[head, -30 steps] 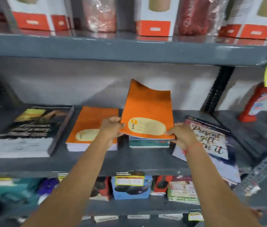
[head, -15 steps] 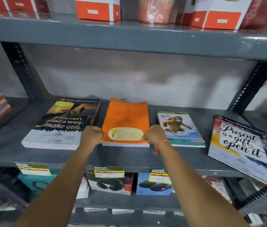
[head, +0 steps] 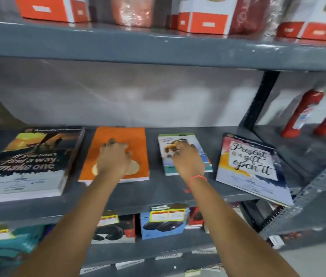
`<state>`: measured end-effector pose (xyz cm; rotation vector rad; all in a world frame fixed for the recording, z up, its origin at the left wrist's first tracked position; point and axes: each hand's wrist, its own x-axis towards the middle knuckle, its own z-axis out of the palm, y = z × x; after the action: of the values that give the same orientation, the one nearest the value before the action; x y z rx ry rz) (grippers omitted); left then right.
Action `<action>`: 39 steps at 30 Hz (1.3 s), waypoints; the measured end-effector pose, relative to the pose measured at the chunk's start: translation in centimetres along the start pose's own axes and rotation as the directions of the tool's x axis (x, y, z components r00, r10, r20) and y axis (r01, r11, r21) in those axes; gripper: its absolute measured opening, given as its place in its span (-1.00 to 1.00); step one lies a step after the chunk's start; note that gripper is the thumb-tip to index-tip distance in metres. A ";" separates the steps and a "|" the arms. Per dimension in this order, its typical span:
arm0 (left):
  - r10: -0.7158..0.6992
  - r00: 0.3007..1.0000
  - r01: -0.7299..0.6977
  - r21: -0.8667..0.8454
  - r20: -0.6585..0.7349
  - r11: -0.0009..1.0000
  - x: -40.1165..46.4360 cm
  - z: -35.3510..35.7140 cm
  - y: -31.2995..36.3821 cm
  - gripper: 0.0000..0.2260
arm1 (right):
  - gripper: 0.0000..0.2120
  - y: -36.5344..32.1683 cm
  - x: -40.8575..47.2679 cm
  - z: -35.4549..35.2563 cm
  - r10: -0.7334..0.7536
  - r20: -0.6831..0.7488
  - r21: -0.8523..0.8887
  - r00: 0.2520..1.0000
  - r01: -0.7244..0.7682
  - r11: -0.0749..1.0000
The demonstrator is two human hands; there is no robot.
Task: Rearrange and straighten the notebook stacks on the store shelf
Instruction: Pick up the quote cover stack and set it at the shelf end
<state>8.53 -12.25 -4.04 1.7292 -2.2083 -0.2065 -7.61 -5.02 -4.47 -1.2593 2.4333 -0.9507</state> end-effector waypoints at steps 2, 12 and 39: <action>0.099 0.995 -0.095 -0.160 0.020 0.983 -0.9 1.1 5.3 -0.74 | -0.67 3.5 1.0 -2.5 0.051 -0.102 0.020 0.994 -0.049 0.999; 0.362 0.798 -0.269 -0.252 0.481 0.929 -6.3 11.8 23.8 -0.74 | -0.60 24.0 1.6 -11.5 0.539 -0.175 -0.088 0.824 -0.558 0.825; -0.039 0.903 0.339 -0.652 0.428 0.679 -3.5 7.1 24.2 -0.84 | -0.88 25.8 4.6 -18.0 0.500 0.165 0.597 0.850 -0.490 0.635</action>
<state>-15.33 -3.39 -3.77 1.5112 -1.7482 -1.3777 -35.54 9.97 -7.10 -0.3125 1.9989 -1.4046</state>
